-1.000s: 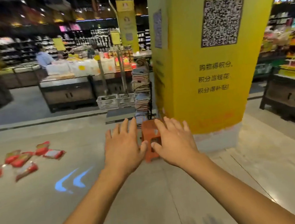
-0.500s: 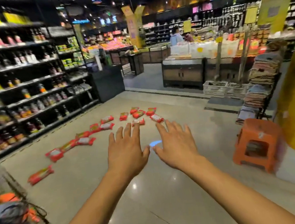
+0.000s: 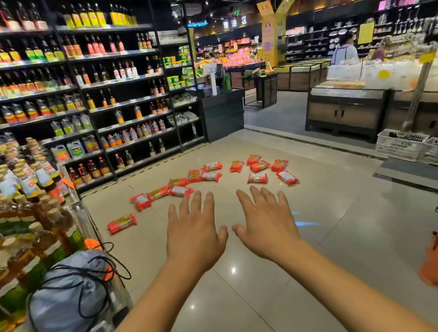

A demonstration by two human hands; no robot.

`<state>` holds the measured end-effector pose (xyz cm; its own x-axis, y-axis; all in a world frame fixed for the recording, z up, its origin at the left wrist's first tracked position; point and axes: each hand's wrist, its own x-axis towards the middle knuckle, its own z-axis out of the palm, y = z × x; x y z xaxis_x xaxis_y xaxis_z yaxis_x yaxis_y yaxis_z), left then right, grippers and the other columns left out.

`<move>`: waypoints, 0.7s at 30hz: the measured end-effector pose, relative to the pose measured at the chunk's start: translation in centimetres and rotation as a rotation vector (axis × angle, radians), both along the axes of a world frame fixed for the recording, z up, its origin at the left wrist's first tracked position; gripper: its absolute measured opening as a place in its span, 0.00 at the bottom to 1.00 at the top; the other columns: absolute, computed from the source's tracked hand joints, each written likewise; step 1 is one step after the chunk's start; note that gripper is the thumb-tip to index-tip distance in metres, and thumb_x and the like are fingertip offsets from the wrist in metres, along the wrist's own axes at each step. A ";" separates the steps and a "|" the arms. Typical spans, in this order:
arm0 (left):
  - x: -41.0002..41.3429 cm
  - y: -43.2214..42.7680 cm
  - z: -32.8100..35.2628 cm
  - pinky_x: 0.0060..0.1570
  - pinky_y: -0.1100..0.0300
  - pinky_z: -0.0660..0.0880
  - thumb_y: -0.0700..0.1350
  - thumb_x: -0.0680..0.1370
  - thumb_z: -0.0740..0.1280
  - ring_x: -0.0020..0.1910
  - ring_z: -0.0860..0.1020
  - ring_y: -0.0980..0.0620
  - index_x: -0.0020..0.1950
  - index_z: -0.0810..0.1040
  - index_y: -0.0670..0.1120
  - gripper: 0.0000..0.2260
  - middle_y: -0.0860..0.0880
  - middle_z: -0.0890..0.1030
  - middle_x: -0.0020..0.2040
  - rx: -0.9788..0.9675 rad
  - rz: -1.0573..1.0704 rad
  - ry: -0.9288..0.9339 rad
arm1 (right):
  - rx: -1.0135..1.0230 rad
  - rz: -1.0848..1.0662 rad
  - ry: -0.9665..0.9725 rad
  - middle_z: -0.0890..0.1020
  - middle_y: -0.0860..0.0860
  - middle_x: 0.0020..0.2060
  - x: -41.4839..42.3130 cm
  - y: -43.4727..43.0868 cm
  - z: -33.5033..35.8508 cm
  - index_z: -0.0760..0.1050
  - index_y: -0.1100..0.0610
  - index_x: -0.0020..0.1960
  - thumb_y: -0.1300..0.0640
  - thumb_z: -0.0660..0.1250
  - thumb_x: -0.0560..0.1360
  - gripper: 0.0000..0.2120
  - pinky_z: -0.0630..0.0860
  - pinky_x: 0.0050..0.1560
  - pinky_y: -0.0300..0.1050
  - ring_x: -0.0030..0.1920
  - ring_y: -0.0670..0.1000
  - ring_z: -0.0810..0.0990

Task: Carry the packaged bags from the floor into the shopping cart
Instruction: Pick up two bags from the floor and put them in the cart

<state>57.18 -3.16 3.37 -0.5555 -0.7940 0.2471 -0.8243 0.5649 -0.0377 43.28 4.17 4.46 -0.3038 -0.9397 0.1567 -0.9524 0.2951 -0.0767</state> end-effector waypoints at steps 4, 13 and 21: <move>-0.5 -3.7 -0.3 0.80 0.41 0.51 0.64 0.82 0.54 0.83 0.51 0.43 0.84 0.46 0.51 0.36 0.46 0.52 0.84 0.011 0.017 0.015 | 0.012 0.003 0.014 0.52 0.57 0.82 -0.4 -3.7 -0.1 0.47 0.51 0.83 0.39 0.58 0.82 0.37 0.44 0.79 0.63 0.82 0.59 0.50; -1.6 -12.6 -0.5 0.79 0.40 0.52 0.64 0.82 0.54 0.82 0.52 0.42 0.84 0.46 0.50 0.35 0.46 0.52 0.84 0.028 0.034 0.003 | 0.021 0.021 0.015 0.51 0.56 0.83 -1.5 -12.9 -0.5 0.47 0.50 0.83 0.38 0.57 0.82 0.36 0.43 0.79 0.64 0.82 0.59 0.49; -4.1 -19.9 -1.4 0.80 0.40 0.50 0.65 0.82 0.54 0.82 0.51 0.42 0.84 0.47 0.50 0.36 0.46 0.51 0.84 0.081 0.089 -0.024 | 0.065 0.068 -0.013 0.51 0.56 0.83 -4.9 -21.2 -1.8 0.47 0.50 0.83 0.37 0.56 0.82 0.37 0.44 0.79 0.64 0.82 0.59 0.49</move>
<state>53.11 -23.07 1.94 -0.4873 -0.8570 0.1675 -0.8705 0.4919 -0.0152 38.40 -17.00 2.67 -0.2406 -0.9663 0.0915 -0.9694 0.2345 -0.0722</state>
